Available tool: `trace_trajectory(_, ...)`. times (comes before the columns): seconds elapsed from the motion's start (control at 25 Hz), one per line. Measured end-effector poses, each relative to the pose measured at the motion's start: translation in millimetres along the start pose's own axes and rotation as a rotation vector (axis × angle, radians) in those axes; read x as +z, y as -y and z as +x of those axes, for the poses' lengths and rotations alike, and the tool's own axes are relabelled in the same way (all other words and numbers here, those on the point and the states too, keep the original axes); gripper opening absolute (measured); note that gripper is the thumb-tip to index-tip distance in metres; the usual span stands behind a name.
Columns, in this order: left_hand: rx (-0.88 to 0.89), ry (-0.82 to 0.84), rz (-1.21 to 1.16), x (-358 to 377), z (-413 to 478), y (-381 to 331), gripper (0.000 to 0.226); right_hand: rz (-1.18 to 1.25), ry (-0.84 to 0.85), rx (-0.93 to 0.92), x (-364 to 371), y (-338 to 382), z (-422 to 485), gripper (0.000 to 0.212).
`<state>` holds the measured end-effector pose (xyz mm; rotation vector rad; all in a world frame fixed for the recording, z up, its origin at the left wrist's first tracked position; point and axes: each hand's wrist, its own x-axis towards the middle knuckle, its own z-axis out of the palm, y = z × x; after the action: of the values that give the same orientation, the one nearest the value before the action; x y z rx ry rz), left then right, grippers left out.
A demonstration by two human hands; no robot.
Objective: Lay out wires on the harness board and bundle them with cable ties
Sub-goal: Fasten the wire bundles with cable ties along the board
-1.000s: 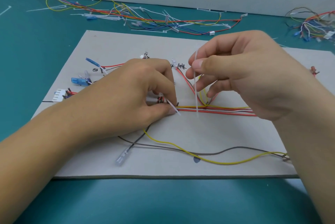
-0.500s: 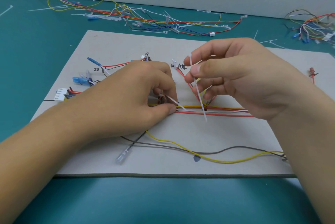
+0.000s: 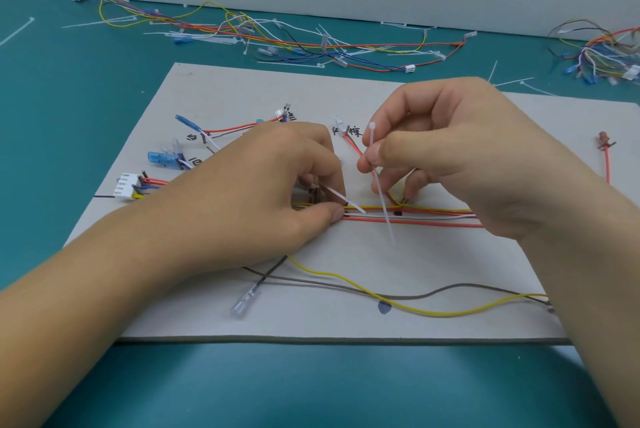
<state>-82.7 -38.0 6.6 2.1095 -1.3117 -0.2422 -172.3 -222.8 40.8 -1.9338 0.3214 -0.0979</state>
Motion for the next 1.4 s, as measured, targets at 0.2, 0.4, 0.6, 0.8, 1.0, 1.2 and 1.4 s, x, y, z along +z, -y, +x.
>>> trace_trajectory(0.2, 0.018, 0.001, 0.062, 0, 2, -1, 0.005, 0.013, -0.092, -0.017, 0, 0, 1, 0.017)
trace_trajectory(0.4, 0.037, 0.034, 0.160, -1, 4, -1, 0.011, 0.072, -0.250, -0.072, -3, 0, 2, 0.017)
trace_trajectory(0.6, 0.015, 0.058, 0.136, -3, 5, -3, 0.011, 0.027, -0.231, -0.096, 4, -4, 2, 0.014)
trace_trajectory(0.8, 0.049, 0.085, 0.281, 3, 7, -4, 0.012, -0.044, -0.120, -0.082, 10, -9, 3, 0.011)
trace_trajectory(1.0, 0.031, -0.018, 0.187, 4, 4, -3, 0.012, -0.131, -0.058, -0.090, 12, -10, 3, 0.014)
trace_trajectory(1.2, 0.078, -0.076, 0.195, 0, -2, -8, 0.016, -0.182, -0.050, -0.081, 12, -12, 5, 0.014)
trace_trajectory(1.4, 0.088, -0.009, 0.172, -2, -7, -12, 0.015, -0.256, -0.025, -0.053, 13, -14, 5, 0.017)
